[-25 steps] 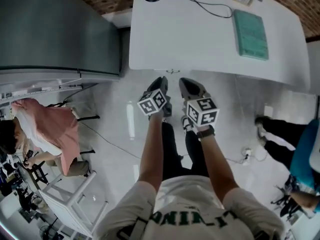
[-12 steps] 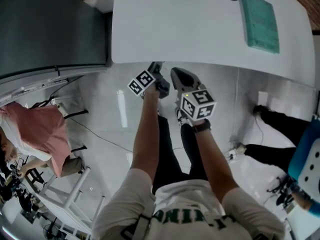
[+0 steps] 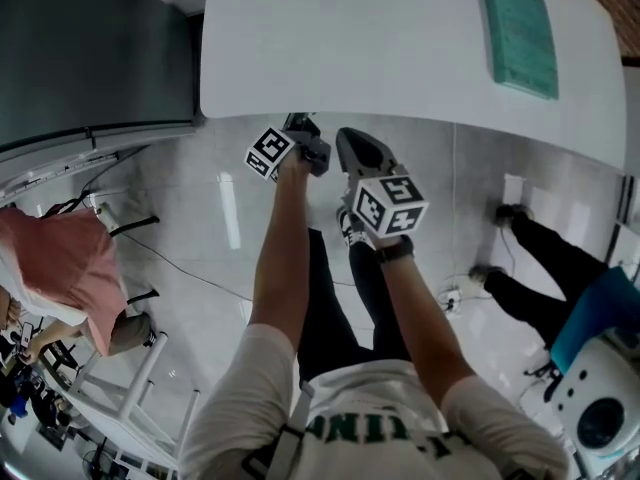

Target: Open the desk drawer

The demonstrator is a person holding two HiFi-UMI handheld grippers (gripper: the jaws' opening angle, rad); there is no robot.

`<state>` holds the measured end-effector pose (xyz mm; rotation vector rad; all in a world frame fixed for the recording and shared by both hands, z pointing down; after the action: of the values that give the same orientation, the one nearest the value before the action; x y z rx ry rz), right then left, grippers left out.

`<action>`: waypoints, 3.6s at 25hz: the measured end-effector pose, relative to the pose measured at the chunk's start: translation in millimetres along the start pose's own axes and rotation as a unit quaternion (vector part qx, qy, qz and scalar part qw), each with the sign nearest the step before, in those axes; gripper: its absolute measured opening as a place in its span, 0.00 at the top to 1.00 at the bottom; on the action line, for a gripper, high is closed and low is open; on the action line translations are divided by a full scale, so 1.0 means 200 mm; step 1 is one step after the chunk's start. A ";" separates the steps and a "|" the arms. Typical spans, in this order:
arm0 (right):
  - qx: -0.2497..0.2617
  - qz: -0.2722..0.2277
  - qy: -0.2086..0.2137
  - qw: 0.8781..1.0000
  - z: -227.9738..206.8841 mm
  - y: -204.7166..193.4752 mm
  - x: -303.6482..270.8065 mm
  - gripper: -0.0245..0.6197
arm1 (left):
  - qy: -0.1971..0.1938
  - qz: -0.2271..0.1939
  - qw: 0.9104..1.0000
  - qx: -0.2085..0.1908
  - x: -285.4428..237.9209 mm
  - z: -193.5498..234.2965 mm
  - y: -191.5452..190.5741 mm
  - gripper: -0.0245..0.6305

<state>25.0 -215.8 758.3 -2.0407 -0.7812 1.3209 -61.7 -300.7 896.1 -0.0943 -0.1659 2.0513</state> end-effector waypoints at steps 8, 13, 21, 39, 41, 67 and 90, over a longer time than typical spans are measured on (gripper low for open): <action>-0.009 0.005 -0.012 1.000 -0.09 -0.04 0.02 0.95 | -0.032 -0.050 0.998 0.032 0.00 -0.03 0.00 0.92; -0.016 0.005 -0.014 1.000 -0.08 -0.06 0.04 0.95 | -0.027 -0.074 0.995 0.055 0.01 -0.03 0.00 0.93; -0.006 0.002 -0.015 1.000 -0.04 -0.08 0.05 0.95 | 0.008 -0.067 0.996 0.063 0.07 -0.03 -0.03 0.93; 0.006 0.013 -0.035 0.999 -0.04 -0.09 0.07 0.95 | 0.039 -0.056 0.994 0.082 0.25 -0.04 -0.12 0.93; 0.004 0.014 -0.035 0.999 -0.04 -0.09 0.08 0.95 | 0.041 -0.057 0.994 0.083 0.27 -0.04 -0.13 0.93; 0.008 0.037 -0.022 0.999 0.00 -0.20 0.24 0.95 | 0.074 -0.063 0.990 0.103 0.69 -0.06 -0.33 0.94; 0.030 0.061 -0.015 0.998 0.03 -0.41 0.29 0.95 | 0.138 -0.067 0.980 0.124 1.00 0.30 -0.54 0.95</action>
<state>25.4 -118.7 782.6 -2.0536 -0.6317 1.4269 -68.3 -78.4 973.5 -0.2058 0.2482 1.8856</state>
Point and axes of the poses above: the fingertips, and each gripper's own axes: x backward along the fingers, z to its left, y out of its top, the point moved 1 cm from there along x, backward along the fingers, and after that the axes turned 14 degrees about -y, right-handed, at the moved point
